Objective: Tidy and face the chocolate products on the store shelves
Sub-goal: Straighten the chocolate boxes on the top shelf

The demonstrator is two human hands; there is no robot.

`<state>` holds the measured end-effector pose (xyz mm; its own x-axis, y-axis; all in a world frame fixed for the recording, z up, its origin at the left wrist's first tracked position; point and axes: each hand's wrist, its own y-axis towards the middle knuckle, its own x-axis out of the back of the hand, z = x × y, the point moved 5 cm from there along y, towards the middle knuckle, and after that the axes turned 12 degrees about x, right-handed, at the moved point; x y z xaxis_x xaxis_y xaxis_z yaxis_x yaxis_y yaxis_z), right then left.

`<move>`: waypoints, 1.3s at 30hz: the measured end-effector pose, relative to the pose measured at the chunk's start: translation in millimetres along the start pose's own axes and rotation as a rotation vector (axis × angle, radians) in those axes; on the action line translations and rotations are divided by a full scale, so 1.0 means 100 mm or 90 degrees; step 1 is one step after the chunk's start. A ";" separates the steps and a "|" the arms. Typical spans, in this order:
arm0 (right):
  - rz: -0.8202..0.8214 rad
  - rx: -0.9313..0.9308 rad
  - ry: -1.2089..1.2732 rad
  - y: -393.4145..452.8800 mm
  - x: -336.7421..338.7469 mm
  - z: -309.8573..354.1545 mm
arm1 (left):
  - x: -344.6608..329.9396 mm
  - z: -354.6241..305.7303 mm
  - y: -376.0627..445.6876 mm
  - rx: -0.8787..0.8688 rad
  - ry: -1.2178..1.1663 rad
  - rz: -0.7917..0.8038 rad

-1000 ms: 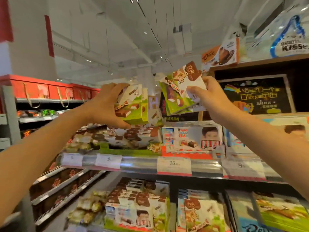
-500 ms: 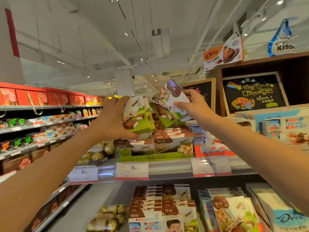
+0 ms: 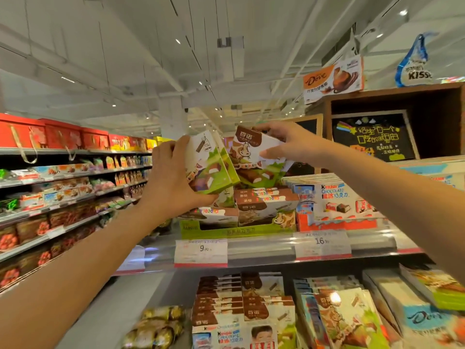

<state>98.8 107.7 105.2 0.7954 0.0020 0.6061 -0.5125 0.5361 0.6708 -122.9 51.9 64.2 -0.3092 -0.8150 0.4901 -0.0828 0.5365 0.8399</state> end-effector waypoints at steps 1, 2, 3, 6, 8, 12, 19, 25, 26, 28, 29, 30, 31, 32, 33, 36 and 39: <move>0.020 -0.001 -0.007 0.01 0.02 0.01 | 0.00 0.00 0.00 -0.001 0.000 -0.001; 0.042 -0.002 -0.015 0.02 0.04 0.02 | -0.01 -0.01 -0.01 0.000 0.001 -0.001; 0.063 -0.003 -0.025 0.03 0.06 0.02 | -0.01 -0.01 -0.01 0.004 -0.001 0.003; 0.123 -0.006 -0.056 0.05 0.11 0.03 | -0.03 0.01 -0.01 0.017 -0.015 0.024; 0.149 0.002 -0.086 0.07 0.13 0.03 | -0.03 0.02 -0.01 0.019 -0.020 0.031; 0.195 0.028 -0.128 0.09 0.10 0.08 | -0.04 0.02 -0.01 0.028 -0.010 0.042; 0.258 0.018 -0.186 0.16 -0.17 -0.13 | -0.06 0.02 0.00 0.022 0.001 0.050; 0.308 0.057 -0.436 0.16 -0.20 -0.20 | -0.07 0.03 0.01 0.021 0.021 0.052; 0.316 0.064 -0.447 0.14 -0.22 -0.19 | -0.07 0.03 0.01 0.020 0.019 0.051; 0.339 0.065 -0.414 0.06 -0.24 -0.18 | -0.06 0.02 0.00 0.020 0.011 0.052; 0.348 0.069 -0.397 0.02 -0.24 -0.17 | -0.06 0.02 -0.01 0.016 0.008 0.050; 0.350 0.076 -0.395 -0.02 -0.24 -0.15 | -0.04 0.00 -0.01 0.010 0.009 0.046; 0.340 0.084 -0.409 -0.04 -0.23 -0.14 | -0.04 0.00 -0.01 0.007 0.010 0.042; 0.319 0.086 -0.433 -0.04 -0.21 -0.15 | -0.04 -0.01 -0.01 0.005 0.011 0.042; 0.286 0.080 -0.460 -0.04 -0.20 -0.17 | -0.04 -0.01 -0.01 0.005 0.011 0.045; 0.191 0.092 -0.528 -0.05 -0.24 -0.23 | -0.05 -0.01 -0.01 0.005 0.010 0.053; 0.181 0.130 -0.493 -0.07 -0.29 -0.22 | -0.05 -0.01 -0.01 0.006 0.004 0.056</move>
<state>86.3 122.9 73.4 0.2202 -0.5042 0.8350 -0.7665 0.4400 0.4678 -120.6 55.2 61.2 -0.3095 -0.7660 0.5635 -0.0648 0.6082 0.7912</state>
